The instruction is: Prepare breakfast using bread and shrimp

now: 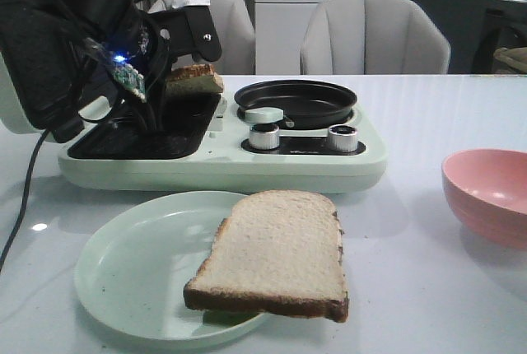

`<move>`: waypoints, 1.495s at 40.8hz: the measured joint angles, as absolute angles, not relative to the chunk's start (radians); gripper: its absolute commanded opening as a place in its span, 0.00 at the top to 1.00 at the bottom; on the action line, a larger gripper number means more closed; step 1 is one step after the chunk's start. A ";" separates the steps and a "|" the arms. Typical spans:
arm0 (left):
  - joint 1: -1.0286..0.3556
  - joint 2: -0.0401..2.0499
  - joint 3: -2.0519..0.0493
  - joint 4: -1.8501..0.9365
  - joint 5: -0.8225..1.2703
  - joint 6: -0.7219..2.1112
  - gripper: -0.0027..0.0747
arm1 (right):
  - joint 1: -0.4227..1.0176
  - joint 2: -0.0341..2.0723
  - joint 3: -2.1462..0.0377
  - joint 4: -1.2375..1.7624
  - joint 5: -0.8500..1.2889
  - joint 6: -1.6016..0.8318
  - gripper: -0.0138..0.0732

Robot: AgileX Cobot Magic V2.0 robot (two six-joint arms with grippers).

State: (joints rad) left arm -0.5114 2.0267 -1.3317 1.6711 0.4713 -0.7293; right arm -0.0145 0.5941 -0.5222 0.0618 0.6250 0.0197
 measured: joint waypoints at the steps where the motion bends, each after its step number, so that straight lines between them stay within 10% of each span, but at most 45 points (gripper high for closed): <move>1: -0.511 2.028 -1.332 1.671 0.471 -0.729 0.66 | -0.014 0.594 -0.522 0.062 0.625 0.020 0.18; 14: -0.492 2.029 -1.333 1.672 0.480 -0.729 0.27 | -0.014 0.594 -0.522 0.062 0.625 0.020 0.18; 35: -0.558 2.012 -1.333 1.576 0.781 -0.612 0.28 | -0.014 0.594 -0.522 0.062 0.625 0.020 0.18; 61: -0.597 1.470 -1.333 0.297 0.961 0.087 0.28 | -0.014 0.594 -0.522 0.062 0.625 0.020 0.18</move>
State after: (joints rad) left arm -0.5974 1.4697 -1.3334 0.2969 0.9615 0.0871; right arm -0.0145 0.5941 -0.5222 0.0618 0.6250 0.0197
